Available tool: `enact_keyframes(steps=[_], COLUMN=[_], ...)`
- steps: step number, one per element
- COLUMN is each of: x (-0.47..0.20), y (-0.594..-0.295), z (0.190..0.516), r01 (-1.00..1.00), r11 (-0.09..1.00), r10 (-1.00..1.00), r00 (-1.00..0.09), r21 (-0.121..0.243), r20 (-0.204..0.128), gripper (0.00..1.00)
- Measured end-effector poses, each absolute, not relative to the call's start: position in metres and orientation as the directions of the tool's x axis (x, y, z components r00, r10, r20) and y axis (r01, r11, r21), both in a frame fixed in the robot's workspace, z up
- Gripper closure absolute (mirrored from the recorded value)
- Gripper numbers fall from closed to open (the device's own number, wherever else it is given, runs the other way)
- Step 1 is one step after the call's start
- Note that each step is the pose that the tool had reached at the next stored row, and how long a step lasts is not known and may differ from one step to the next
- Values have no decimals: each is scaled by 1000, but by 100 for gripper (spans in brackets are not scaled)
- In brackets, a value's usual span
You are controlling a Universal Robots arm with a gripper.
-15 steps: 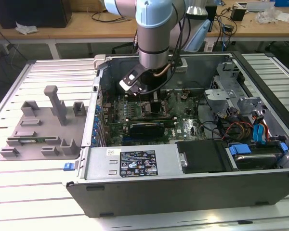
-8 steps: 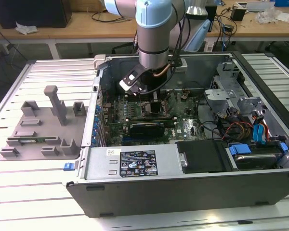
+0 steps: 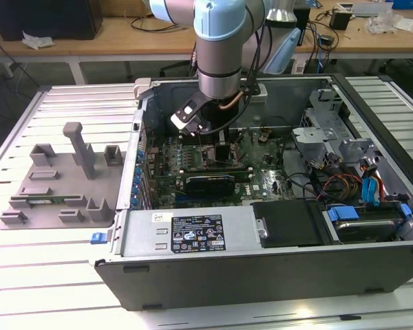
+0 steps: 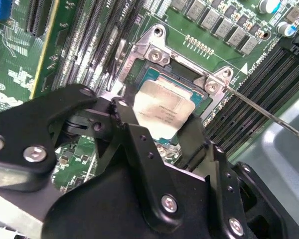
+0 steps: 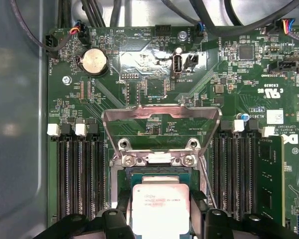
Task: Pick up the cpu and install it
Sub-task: 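Place the cpu into insertion slot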
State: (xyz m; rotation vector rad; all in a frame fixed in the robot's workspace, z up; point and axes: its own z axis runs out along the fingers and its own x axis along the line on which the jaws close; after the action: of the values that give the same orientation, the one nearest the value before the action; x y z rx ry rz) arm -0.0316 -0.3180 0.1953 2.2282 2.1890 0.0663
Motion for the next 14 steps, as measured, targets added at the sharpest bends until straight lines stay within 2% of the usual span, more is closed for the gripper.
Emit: enact_keyframes(steps=[1, 7, 14], x=[-32, -31, -31], y=[-318, -318, -318], z=[195, 196, 214], r01=[999, 999, 999], r11=[-18, -18, -18], r10=[1000, 1000, 1000], r00=[17, 17, 17], r21=[42, 42, 42], r20=[17, 17, 15], gripper=[39, 39, 39])
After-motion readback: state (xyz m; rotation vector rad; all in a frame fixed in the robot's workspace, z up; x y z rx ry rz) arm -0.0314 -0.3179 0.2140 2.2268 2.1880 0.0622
